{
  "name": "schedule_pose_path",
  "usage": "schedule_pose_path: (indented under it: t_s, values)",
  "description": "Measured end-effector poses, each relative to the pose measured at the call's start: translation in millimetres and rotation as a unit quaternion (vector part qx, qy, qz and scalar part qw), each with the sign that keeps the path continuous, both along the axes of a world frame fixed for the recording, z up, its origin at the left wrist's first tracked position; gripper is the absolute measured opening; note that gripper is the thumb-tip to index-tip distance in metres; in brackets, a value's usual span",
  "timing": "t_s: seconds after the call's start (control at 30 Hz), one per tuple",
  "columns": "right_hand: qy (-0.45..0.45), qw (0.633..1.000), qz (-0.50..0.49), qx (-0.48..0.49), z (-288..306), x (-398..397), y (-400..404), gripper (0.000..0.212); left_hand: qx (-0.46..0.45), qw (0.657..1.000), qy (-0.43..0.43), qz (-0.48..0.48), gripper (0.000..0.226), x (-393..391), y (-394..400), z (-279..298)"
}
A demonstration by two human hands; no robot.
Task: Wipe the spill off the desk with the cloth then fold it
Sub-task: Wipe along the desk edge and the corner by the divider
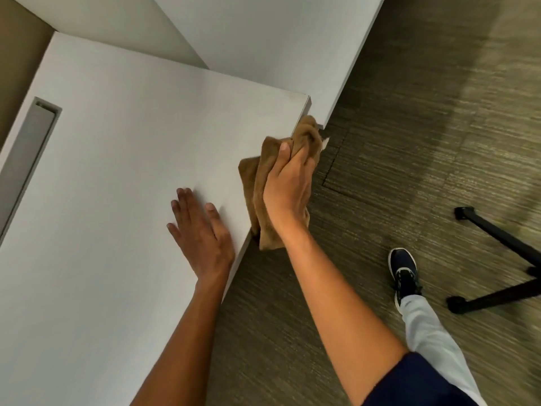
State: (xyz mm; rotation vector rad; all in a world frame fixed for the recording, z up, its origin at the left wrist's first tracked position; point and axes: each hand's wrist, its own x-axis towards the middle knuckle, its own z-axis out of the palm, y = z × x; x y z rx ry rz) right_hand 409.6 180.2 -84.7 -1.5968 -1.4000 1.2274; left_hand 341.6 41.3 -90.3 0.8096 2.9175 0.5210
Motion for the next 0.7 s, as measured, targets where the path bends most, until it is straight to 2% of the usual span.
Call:
schedule_pose_path:
  t_s: [0.2,0.5,0.7]
  values:
    - [0.005,1.0,-0.009,-0.001,-2.6,-1.0,9.1,0.051,-0.016,1.0,-0.001,-0.002,0.061,-2.6,-0.8,-1.5]
    - [0.001,1.0,0.029,-0.007,0.7,9.3,-68.1,0.046,-0.056,0.998,0.007,-0.003,0.064,-3.2,0.0,-0.1]
    - [0.026,0.999,0.033,-0.002,0.3,8.8,-22.1,0.044,-0.053,0.999,0.0,-0.007,0.066,-1.1,-0.3,2.4]
